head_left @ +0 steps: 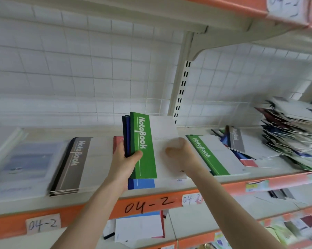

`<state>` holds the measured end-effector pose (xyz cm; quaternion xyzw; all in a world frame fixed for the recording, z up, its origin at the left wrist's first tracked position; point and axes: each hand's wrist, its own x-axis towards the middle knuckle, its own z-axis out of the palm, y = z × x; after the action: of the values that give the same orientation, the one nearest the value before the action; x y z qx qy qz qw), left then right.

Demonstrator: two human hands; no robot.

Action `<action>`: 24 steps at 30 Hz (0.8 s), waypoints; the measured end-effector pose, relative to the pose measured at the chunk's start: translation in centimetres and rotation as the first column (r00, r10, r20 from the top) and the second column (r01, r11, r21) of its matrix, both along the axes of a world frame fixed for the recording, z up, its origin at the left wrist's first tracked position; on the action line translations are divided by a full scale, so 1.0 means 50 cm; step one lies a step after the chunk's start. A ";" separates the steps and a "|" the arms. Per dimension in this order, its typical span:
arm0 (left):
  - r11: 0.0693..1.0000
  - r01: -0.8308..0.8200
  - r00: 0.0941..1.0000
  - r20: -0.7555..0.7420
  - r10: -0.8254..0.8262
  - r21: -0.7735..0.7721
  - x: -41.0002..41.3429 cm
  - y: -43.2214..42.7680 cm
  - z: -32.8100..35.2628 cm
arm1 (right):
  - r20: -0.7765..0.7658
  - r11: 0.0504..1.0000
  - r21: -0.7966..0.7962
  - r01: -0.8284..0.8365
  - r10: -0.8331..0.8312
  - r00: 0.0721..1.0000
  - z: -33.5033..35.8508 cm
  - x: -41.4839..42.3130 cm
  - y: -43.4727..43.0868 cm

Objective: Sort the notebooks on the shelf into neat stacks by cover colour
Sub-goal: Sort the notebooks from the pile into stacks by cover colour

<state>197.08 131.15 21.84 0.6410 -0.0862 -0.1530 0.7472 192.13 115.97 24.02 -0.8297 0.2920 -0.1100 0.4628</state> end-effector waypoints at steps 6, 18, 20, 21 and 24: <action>0.999 -0.050 0.999 -0.019 0.050 0.018 -0.019 -0.079 -0.001 | 0.032 0.989 -0.146 0.029 -0.025 0.999 0.004 -0.027 -0.067; 0.997 -0.063 0.996 -0.052 0.066 0.052 -0.040 -0.173 -0.014 | -0.010 0.955 -0.206 0.216 -0.222 0.975 -0.016 -0.100 -0.368; 0.995 -0.092 0.994 -0.057 0.094 0.038 -0.036 -0.169 -0.014 | -0.093 0.935 -0.293 0.200 -0.237 0.967 -0.027 -0.106 -0.408; 0.994 -0.104 0.992 -0.064 0.106 0.028 -0.036 -0.167 -0.013 | -0.139 0.927 -0.327 0.184 -0.239 0.961 -0.035 -0.107 -0.420; 0.992 -0.127 0.988 -0.088 0.128 0.015 -0.040 -0.167 -0.008 | -0.285 0.877 -0.475 0.072 -0.230 0.931 -0.052 -0.102 -0.425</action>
<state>195.07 122.79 21.45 0.6414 -0.0111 -0.1337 0.7554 187.01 94.72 21.41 -0.8957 0.3965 -0.0702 0.1885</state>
